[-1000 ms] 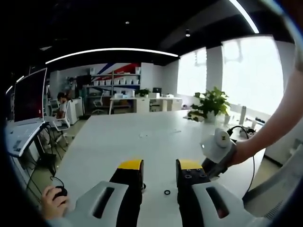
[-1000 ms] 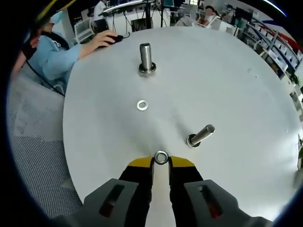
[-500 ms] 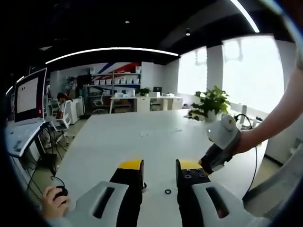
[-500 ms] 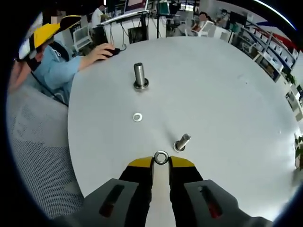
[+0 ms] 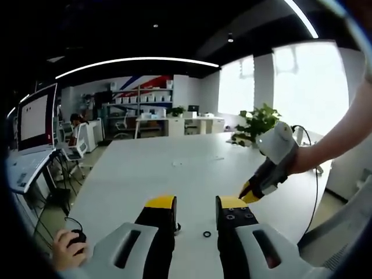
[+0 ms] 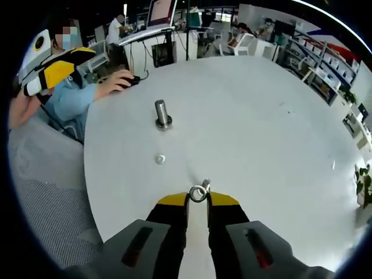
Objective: Place the washer onto the threaded stud by aligning its center hole with the stud, sliding it down to the base, and recovering from edge contact or off-axis alignment until the washer reaches the visible bottom stop.
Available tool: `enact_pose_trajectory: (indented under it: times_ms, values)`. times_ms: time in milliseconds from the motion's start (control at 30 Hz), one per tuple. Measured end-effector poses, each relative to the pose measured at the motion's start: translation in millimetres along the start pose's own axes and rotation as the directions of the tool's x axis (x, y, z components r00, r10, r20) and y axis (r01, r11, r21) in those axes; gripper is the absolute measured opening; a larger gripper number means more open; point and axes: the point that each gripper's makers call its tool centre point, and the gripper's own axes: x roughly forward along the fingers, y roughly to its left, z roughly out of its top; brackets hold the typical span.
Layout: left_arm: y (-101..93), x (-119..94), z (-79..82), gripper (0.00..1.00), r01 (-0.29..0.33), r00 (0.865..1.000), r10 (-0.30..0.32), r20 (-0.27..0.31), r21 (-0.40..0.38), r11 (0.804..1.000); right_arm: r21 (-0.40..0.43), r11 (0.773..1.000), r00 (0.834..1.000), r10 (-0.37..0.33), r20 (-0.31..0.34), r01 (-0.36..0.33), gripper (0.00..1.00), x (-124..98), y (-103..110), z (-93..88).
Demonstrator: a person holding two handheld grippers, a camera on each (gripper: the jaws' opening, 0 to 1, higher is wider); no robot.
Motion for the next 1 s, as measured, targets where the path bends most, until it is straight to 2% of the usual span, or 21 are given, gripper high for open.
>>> enact_pose_trajectory:
  times_ms: [500,1000]
  values:
    - [0.8,0.9,-2.0,0.25,-0.003,1.000,0.003,-0.008,0.005,1.000,-0.019,1.000,1.000,0.002,-0.003,-0.002,0.14,7.0,-8.3,12.1]
    - [3.3,1.3,-2.8,0.25,-0.013,1.000,0.013,-0.012,0.002,1.000,-0.025,0.999,0.998,0.027,-0.048,-0.029,0.14,18.3,-10.0,6.3]
